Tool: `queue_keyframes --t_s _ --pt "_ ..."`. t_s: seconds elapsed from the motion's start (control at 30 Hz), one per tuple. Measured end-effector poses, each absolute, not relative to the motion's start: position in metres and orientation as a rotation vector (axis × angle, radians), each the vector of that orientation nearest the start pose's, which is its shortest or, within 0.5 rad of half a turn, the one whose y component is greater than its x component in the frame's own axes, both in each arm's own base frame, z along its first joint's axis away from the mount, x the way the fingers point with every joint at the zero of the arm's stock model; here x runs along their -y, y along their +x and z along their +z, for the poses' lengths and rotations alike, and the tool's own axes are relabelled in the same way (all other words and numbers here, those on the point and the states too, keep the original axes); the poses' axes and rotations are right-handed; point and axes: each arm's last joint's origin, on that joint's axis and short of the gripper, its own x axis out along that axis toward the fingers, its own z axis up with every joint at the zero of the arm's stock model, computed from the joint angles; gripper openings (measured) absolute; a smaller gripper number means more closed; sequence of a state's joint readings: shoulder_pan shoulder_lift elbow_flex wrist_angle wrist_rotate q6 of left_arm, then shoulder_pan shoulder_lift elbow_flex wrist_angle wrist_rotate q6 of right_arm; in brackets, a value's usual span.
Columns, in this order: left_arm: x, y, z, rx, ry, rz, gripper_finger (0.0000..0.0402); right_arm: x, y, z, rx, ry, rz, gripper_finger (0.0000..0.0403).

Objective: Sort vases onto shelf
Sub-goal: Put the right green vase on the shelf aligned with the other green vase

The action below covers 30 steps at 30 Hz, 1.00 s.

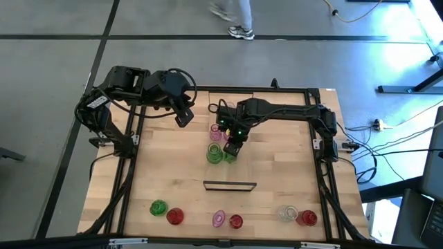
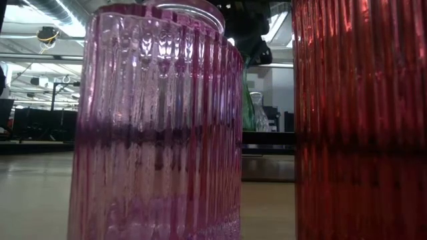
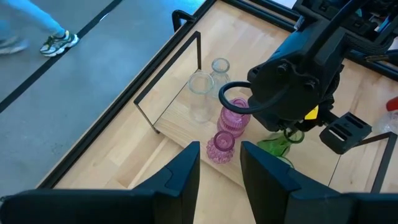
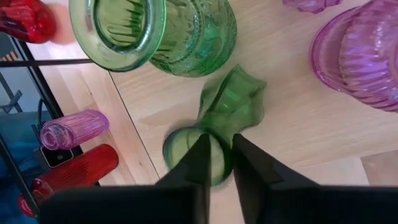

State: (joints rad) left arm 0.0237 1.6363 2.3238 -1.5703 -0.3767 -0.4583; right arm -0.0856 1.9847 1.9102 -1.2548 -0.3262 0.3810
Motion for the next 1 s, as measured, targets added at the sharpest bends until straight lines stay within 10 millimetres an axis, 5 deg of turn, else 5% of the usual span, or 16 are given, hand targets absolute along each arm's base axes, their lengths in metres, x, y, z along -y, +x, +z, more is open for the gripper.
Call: queue_keyframes --t_s 0.23,1.0 --pt "-0.0165 0.2484 0.4956 -0.769 -0.267 0.564 0.0108 0.0247 0.3965 0.2949 -1.34 0.604 -0.054 0.0095" --pt "-0.0165 0.2484 0.4956 -0.77 -0.261 0.561 0.0108 0.0256 0.4003 0.302 -1.287 0.605 -0.074 0.0085"
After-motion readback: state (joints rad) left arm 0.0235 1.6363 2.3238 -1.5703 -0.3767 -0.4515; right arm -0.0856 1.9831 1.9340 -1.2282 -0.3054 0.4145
